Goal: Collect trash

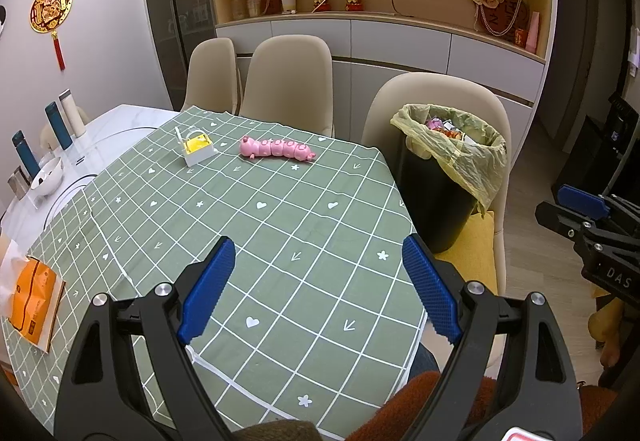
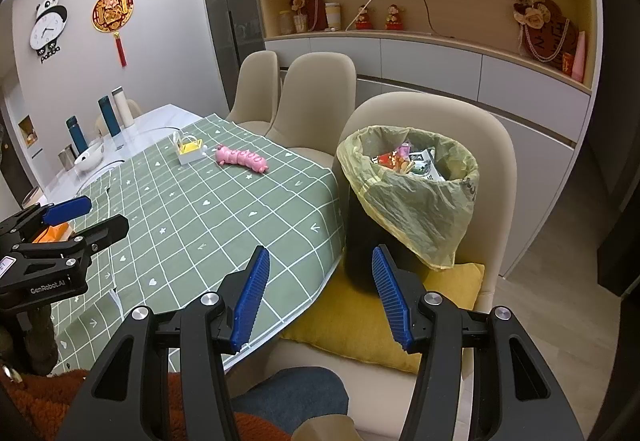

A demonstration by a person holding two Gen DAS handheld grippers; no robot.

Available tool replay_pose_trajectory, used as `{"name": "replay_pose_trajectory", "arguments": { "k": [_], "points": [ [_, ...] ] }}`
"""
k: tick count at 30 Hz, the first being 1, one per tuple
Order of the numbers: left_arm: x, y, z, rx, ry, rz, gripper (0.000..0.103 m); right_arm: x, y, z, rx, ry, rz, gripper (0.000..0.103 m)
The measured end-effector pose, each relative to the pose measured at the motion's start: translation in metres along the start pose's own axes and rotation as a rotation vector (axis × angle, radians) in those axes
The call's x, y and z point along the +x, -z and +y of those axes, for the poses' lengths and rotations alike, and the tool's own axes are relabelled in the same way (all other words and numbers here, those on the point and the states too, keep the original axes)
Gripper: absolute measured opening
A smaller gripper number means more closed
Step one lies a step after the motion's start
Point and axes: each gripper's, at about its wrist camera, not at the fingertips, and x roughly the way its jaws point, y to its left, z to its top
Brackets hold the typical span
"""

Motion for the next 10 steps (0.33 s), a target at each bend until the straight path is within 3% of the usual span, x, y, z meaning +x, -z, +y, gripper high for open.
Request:
{"name": "replay_pose_trajectory", "arguments": {
  "k": [6,8,10],
  "points": [
    [0.016,0.003,0.015,-0.037,-0.015,0.056,0.081,0.014,-0.008,0.004,-0.028,-0.028,0.030,0.051],
    [0.030,0.006,0.038,-0.094,-0.061,0.080,0.081,0.032,-0.014,0.011,-0.075,-0.051,0.047,0.051],
    [0.053,0.017,0.093,-0.244,-0.184,0.124,0.081,0.067,-0.022,0.029,-0.163,-0.105,0.093,0.051]
  ]
}}
